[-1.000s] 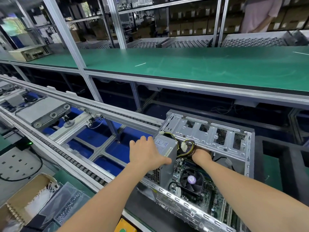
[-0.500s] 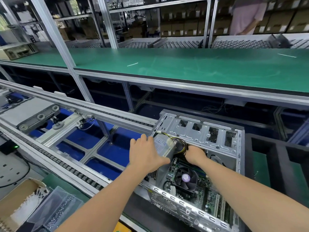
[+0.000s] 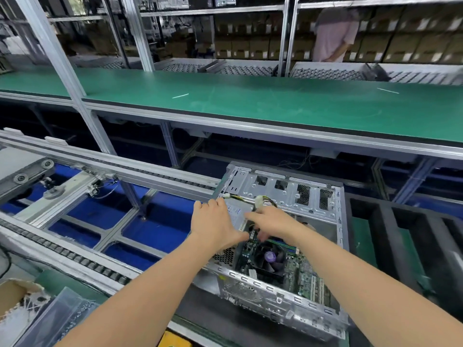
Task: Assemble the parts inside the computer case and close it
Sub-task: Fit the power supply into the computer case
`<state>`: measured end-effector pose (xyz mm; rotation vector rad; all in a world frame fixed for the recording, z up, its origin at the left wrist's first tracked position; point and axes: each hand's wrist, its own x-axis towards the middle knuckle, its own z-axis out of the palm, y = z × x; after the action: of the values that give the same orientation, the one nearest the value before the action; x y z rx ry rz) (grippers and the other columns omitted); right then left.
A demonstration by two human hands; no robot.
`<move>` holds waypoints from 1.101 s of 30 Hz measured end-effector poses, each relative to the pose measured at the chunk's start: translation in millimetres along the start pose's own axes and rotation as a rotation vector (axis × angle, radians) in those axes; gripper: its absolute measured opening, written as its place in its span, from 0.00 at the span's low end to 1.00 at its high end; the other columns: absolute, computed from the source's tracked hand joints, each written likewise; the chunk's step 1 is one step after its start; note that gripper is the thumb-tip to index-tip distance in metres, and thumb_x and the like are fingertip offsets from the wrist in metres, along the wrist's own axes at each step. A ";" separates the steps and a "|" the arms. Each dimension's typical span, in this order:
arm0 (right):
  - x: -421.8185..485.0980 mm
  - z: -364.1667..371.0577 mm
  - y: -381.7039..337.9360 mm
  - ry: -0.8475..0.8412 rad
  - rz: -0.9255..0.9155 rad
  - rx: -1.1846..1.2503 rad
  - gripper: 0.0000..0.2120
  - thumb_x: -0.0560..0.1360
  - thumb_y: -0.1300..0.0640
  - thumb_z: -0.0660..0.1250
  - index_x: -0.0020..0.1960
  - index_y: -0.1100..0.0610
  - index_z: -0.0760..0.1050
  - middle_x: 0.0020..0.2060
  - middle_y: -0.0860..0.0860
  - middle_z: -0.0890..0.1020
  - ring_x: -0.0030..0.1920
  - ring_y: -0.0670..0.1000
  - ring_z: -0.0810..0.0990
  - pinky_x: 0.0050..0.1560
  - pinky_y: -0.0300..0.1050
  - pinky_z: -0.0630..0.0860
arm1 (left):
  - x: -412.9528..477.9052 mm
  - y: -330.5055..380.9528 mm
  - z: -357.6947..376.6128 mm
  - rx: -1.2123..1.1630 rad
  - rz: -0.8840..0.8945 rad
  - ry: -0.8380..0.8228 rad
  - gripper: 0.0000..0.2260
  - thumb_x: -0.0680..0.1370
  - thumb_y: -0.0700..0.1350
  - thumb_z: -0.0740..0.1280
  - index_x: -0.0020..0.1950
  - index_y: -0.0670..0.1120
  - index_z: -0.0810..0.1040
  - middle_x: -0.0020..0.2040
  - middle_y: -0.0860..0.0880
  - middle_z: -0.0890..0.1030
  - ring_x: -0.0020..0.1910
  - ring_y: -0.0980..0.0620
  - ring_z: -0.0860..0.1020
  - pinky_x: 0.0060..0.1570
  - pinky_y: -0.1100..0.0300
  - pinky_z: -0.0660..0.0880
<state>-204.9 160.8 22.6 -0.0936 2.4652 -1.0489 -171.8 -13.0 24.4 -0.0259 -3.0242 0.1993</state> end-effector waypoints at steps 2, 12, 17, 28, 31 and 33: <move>-0.2 14.2 -1.2 -0.060 0.069 0.310 0.25 0.80 0.41 0.67 0.68 0.57 0.72 0.60 0.58 0.84 0.49 0.58 0.88 0.59 0.58 0.82 | -2.5 -3.5 1.7 -0.058 0.001 -0.033 0.47 0.61 0.80 0.53 0.61 0.44 0.71 0.54 0.47 0.78 0.53 0.44 0.76 0.55 0.46 0.65; -5.5 51.3 3.5 -0.059 0.123 0.716 0.25 0.80 0.41 0.71 0.71 0.44 0.64 0.54 0.46 0.77 0.40 0.59 0.85 0.52 0.58 0.86 | -7.8 -58.2 12.3 -0.845 -0.249 -0.107 0.15 0.68 0.52 0.73 0.52 0.57 0.74 0.56 0.52 0.70 0.58 0.46 0.73 0.58 0.49 0.69; -2.9 58.9 -5.2 -0.071 0.158 0.657 0.29 0.78 0.36 0.70 0.70 0.38 0.57 0.53 0.48 0.72 0.37 0.62 0.84 0.46 0.59 0.86 | -11.8 -76.6 29.6 -1.459 -0.488 -0.583 0.45 0.64 0.58 0.81 0.75 0.53 0.62 0.67 0.45 0.77 0.63 0.43 0.78 0.64 0.42 0.75; 22.8 78.9 -4.9 0.171 0.141 0.492 0.22 0.81 0.32 0.57 0.69 0.42 0.60 0.60 0.43 0.70 0.53 0.45 0.73 0.58 0.59 0.69 | -9.8 -78.8 36.3 -1.501 -0.411 -0.680 0.42 0.72 0.63 0.75 0.78 0.49 0.61 0.75 0.46 0.69 0.71 0.44 0.70 0.71 0.41 0.66; 34.1 79.6 1.4 0.235 0.154 0.497 0.24 0.81 0.33 0.56 0.65 0.49 0.66 0.62 0.51 0.77 0.58 0.53 0.78 0.62 0.62 0.74 | -8.6 -78.4 37.3 -1.493 -0.383 -0.653 0.41 0.74 0.64 0.72 0.79 0.49 0.59 0.75 0.46 0.67 0.67 0.45 0.70 0.64 0.47 0.69; 38.2 81.3 3.1 0.263 0.173 0.509 0.28 0.79 0.32 0.55 0.68 0.50 0.68 0.65 0.55 0.78 0.64 0.60 0.78 0.64 0.64 0.74 | -8.4 -76.3 37.1 -1.491 -0.377 -0.623 0.40 0.75 0.65 0.70 0.79 0.48 0.59 0.75 0.46 0.67 0.62 0.46 0.70 0.58 0.49 0.69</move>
<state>-203.3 99.8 -43.4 0.4337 2.2850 -1.6541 -168.3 -93.7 -3.1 0.5297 -2.7224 -2.3146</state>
